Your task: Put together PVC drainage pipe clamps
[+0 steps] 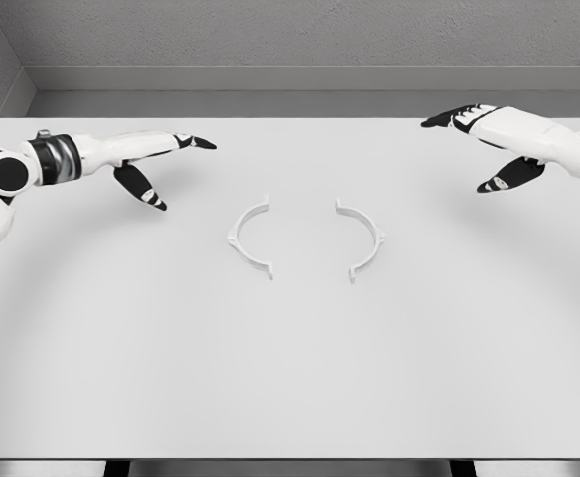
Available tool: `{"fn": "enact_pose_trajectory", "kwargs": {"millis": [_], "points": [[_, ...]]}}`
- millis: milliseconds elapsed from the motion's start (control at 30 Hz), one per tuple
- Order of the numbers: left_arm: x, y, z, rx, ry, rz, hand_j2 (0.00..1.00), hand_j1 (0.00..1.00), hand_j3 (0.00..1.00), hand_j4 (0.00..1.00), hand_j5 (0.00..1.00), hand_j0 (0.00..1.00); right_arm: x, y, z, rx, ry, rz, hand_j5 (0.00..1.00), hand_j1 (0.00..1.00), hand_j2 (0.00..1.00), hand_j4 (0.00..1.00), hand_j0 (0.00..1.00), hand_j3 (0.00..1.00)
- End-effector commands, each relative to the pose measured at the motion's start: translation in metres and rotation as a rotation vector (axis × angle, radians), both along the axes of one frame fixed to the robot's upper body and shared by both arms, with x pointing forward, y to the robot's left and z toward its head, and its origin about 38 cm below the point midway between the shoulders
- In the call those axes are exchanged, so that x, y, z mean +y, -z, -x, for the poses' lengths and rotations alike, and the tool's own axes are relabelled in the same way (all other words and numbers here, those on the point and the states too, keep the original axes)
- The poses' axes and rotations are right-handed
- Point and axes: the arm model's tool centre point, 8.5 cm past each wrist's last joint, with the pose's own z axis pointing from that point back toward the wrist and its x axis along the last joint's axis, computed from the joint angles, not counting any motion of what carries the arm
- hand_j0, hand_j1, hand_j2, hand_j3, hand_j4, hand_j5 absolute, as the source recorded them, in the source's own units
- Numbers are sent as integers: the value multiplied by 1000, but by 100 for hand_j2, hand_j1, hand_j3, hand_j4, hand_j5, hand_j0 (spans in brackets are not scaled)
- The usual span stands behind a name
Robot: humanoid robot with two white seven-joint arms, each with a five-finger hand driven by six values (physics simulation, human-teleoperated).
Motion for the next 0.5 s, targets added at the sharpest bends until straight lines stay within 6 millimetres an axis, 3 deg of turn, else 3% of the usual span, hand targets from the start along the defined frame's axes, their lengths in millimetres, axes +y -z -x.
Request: {"fn": "enact_pose_trajectory", "kwargs": {"millis": [0, 100, 167, 200, 267, 333, 433, 467], "points": [[-10, 4, -1, 9, 7, 11, 100, 100, 100, 100, 100, 100, -1, -1, 0, -1, 4, -8, 100, 100, 100, 100, 100, 100], [-18, 15, -2, 34, 5, 13, 100, 100, 100, 100, 100, 100, 1, 0, 0, 4, -1, -11, 100, 100, 100, 100, 100, 100], [-41, 25, -3, 51, 34, 3, 100, 100, 100, 100, 100, 100, 1, 4, 0, 17, 0, -19, 100, 100, 100, 100, 100, 100], [-40, 35, -4, 81, 13, 1, 100, 100, 100, 100, 100, 100, 0, 7, 0, 29, -1, -44, 100, 100, 100, 100, 100, 100], [-38, 26, -8, 67, 2, 14, 100, 100, 100, 100, 100, 100, 7, 11, 3, 66, -30, -131, 100, 100, 100, 100, 100, 100], [-62, 20, -12, 54, 34, 43, 100, 100, 100, 100, 100, 100, 9, 12, 3, 70, -34, -135, 100, 100, 100, 100, 100, 100], [-70, 20, -12, 54, 45, 52, 100, 100, 100, 100, 100, 100, 18, 18, 3, 83, -55, -112, 100, 100, 100, 100, 100, 100], [-81, 21, -11, 56, 61, 60, 100, 100, 100, 100, 100, 100, 23, 20, 3, 89, -68, -107, 100, 100, 100, 100, 100, 100]]}}
